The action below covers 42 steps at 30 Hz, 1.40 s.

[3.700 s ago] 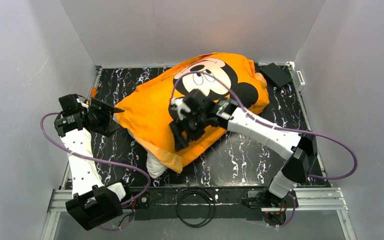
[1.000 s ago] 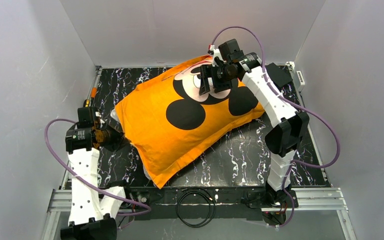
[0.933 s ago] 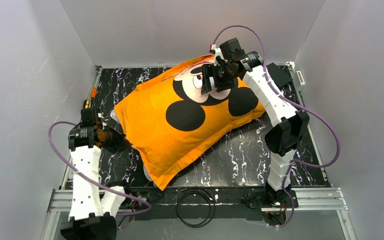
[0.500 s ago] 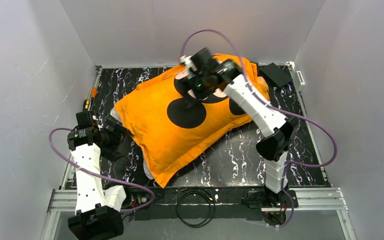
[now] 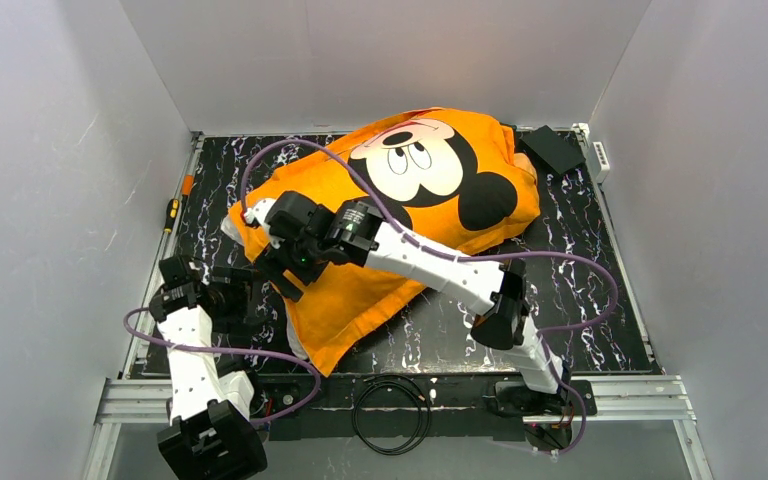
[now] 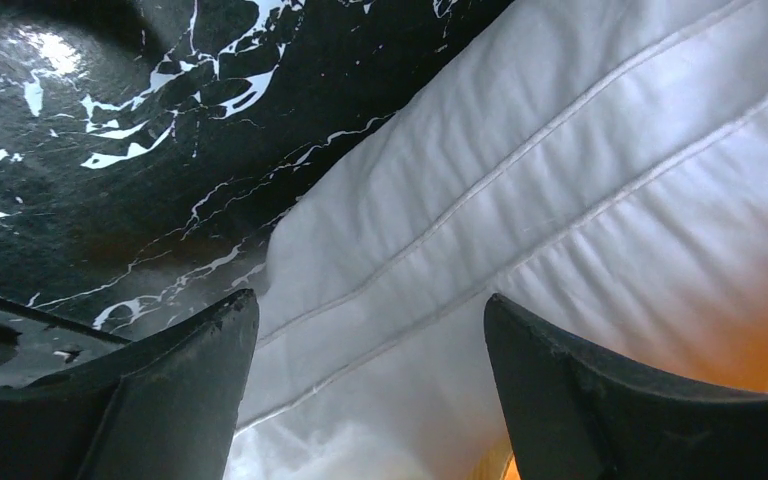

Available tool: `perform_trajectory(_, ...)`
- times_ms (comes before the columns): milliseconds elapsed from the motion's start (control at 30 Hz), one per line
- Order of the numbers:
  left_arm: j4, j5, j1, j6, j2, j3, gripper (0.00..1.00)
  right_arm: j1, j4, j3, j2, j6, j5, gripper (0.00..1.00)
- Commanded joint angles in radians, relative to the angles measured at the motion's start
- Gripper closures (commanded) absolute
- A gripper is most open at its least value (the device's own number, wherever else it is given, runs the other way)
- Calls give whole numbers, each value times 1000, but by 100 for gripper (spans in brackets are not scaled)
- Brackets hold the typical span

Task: Put the pillow into the pillowcase
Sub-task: Stuff the pillow into the pillowcase.

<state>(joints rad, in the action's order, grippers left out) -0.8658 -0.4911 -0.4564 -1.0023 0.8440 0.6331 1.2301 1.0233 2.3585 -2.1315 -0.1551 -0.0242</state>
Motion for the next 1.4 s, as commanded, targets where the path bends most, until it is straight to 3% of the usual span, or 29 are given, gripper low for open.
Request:
perform_trajectory(0, 77, -38, -7, -69, -23, -19, 18, 25, -112, 37, -24, -2, -70, 13)
perform_trajectory(167, 101, -32, -8, -98, -32, -54, 18, 56, -136, 50, -104, 15, -146, 13)
perform_trajectory(400, 283, -69, -10, -221, -65, -139, 22, 70, -83, 43, -224, 38, -372, 19)
perform_trajectory(467, 279, -67, -13, -209, -50, -125, 22, 65, -63, 69, -240, 44, -390, 34)
perform_trajectory(567, 280, -66, -13, -186, -33, -120, 25, 40, -53, 90, -224, 23, -353, 78)
perform_trajectory(633, 306, -68, -13, -178, -33, -128, 30, 12, -75, 72, -176, -16, -293, 99)
perform_trajectory(733, 343, -82, -13, -184, -31, -148, 36, -64, -142, 47, -85, -91, -116, 99)
perform_trajectory(967, 564, -172, 10, -209, -4, -192, 25, -180, -357, -19, 84, -269, 272, 99)
perform_trajectory(1067, 726, -210, 82, -246, 60, -203, 21, -182, -462, -86, 135, -321, 366, 99)
perform_trajectory(1167, 943, -229, 222, -307, 182, -185, 21, -184, -533, -124, 150, -381, 439, 99)
perform_trajectory(1233, 1018, -222, 323, -299, 267, -121, 30, -184, -542, -118, 142, -403, 470, 99)
perform_trajectory(1367, 1166, -156, 502, -327, 377, 15, 66, -183, -574, -62, 113, -479, 544, 99)
